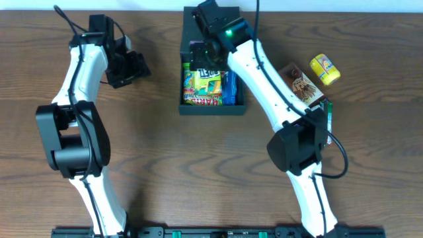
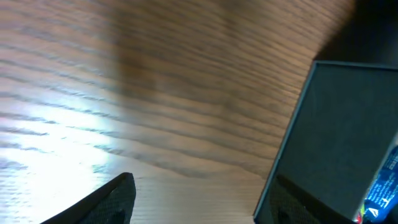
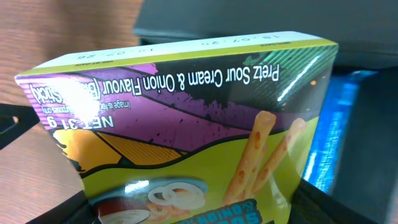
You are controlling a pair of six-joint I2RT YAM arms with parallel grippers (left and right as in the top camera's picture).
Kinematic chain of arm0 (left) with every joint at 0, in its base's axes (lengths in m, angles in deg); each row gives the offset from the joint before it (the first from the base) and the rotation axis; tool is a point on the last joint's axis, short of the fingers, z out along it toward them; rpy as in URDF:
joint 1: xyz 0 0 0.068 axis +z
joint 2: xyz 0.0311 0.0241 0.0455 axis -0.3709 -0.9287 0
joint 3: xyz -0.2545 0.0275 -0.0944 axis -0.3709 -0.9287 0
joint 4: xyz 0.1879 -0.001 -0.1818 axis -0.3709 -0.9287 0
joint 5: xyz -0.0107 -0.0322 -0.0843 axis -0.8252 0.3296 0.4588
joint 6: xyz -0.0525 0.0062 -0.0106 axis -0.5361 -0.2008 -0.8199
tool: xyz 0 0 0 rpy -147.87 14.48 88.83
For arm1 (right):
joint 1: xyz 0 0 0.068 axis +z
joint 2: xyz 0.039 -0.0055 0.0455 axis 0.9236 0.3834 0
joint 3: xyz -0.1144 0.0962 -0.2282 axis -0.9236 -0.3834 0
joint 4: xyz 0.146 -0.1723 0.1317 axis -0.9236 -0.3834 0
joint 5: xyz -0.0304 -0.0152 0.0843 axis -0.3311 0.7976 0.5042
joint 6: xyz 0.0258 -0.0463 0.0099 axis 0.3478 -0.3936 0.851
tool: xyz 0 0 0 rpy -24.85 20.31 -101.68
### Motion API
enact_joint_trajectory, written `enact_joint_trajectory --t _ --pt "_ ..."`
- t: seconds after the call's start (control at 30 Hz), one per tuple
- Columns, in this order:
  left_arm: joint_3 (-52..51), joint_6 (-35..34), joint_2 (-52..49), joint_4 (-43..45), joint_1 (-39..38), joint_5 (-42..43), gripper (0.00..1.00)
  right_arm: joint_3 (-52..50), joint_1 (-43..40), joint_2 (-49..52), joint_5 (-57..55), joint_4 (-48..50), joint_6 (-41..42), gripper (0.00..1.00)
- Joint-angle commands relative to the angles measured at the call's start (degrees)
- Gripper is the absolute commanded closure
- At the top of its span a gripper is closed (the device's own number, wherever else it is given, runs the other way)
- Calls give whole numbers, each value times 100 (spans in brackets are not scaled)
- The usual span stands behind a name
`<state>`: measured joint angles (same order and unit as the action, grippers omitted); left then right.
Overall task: Pack container
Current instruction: 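Lower the PRETZ box upright into the black box's left side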
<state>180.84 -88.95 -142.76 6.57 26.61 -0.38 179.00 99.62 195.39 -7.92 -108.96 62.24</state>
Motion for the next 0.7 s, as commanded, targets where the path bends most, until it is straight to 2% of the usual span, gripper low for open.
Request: enact_joint_trajectory --t 0.0,0.43,0.5,0.63,0.67 --pt "109 122 133 -74 61 22 30 111 118 203 -79 7 293 27" --pt "109 125 133 -286 61 22 30 111 275 306 -334 -11 890 28" --pt "109 122 133 -289 61 22 29 111 275 334 -326 -33 887 22" --pt "109 122 133 -293 61 22 30 114 284 330 -295 122 597 1" --pt "109 122 133 -293 61 22 30 125 278 295 -295 164 529 1"
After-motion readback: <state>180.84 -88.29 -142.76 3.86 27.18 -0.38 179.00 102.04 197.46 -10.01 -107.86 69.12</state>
